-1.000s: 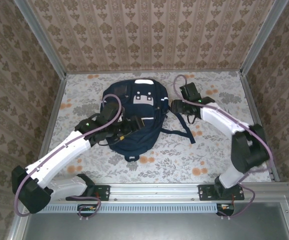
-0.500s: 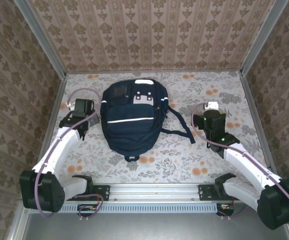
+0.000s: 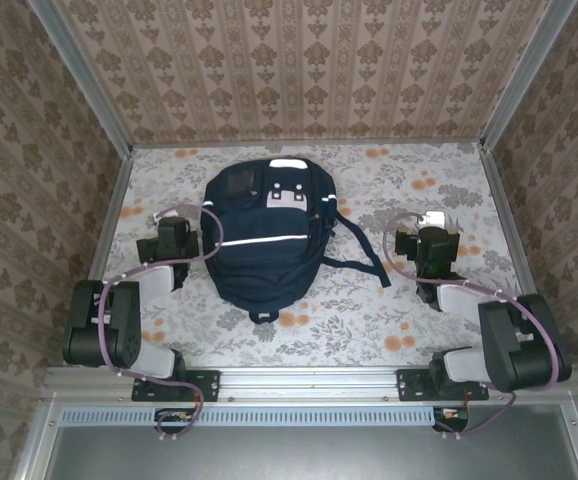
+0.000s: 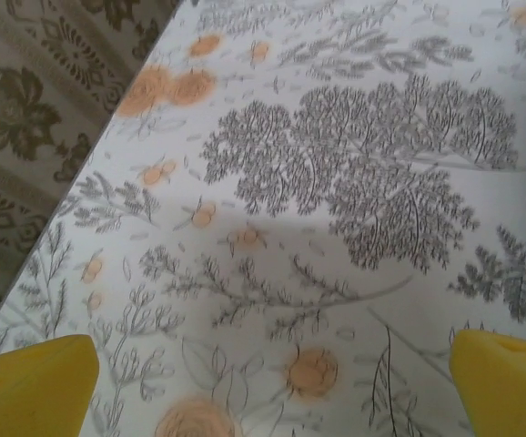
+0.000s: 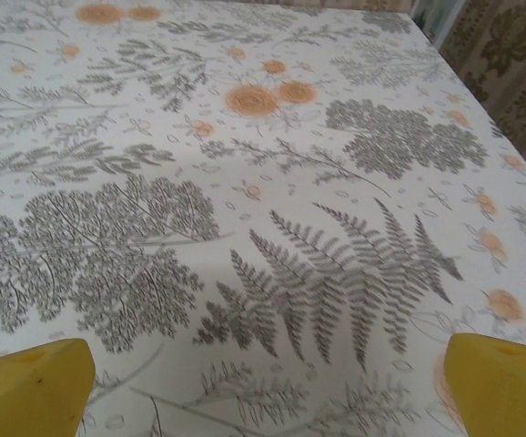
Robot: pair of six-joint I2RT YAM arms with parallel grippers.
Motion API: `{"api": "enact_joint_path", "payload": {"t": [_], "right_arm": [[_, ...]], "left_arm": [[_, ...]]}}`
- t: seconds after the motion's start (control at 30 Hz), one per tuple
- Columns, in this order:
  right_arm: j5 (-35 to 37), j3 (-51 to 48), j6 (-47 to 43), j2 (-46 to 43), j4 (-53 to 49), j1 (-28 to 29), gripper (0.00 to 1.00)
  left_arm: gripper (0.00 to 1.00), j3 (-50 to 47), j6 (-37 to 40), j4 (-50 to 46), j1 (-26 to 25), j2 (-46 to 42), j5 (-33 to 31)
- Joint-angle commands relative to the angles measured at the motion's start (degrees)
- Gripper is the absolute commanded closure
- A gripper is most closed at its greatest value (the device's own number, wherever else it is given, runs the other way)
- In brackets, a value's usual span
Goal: Pack books, pencil case, and school supplies into a backpack
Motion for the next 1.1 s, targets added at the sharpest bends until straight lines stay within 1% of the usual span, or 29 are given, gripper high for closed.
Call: {"api": "enact_joint_path", "payload": {"t": [0.0,0.1,0.13,0.17,0.2,0.23,0.3,0.33,0.4,1.07], "right_arm": [[-6.8,1.6,0.2,6.0,12.7,-1.8,0.0],[-8.6,0.0,0.1,10.9,20.0,-2.3,0.0],[-9.5,0.3,0.3,10.1,17.8,-2.6,0.0],[-11.3,0.0,0.1,9.9,18.5,-2.9,0.0],[-12.7,-0.5,-0.5,10.2,19.9,-3.0,0.0],[-13.5,-0.4,-0.6,9.9,18.8,-3.2,0.0],[-14.3,1.4,-0.2,10.2,16.1,-3.8,0.0],[-15.4,1.7,0.1,10.2,15.6,-4.2,0.0],[-15.6,1.6,0.2,10.0,15.6,-4.3,0.01],[-15.8,1.5,0.2,10.0,15.7,-4.4,0.01]], "left_arm": [[0.0,-3.8,3.5,20.2,3.5,1.6,9.7],[0.0,-5.7,6.4,24.3,3.6,3.1,19.0],[0.0,-6.9,7.1,28.3,3.7,4.6,20.3],[0.0,-6.8,7.5,29.2,3.8,5.1,20.3],[0.0,-6.3,6.5,26.2,4.3,4.2,21.3],[0.0,-6.8,6.7,28.5,4.4,4.9,21.5],[0.0,-6.5,6.6,27.1,4.4,4.5,21.5],[0.0,-6.7,6.8,28.1,4.3,4.8,21.3],[0.0,-6.7,6.7,27.6,3.9,4.5,20.5],[0.0,-6.6,6.9,27.6,3.9,4.5,21.0]]}}
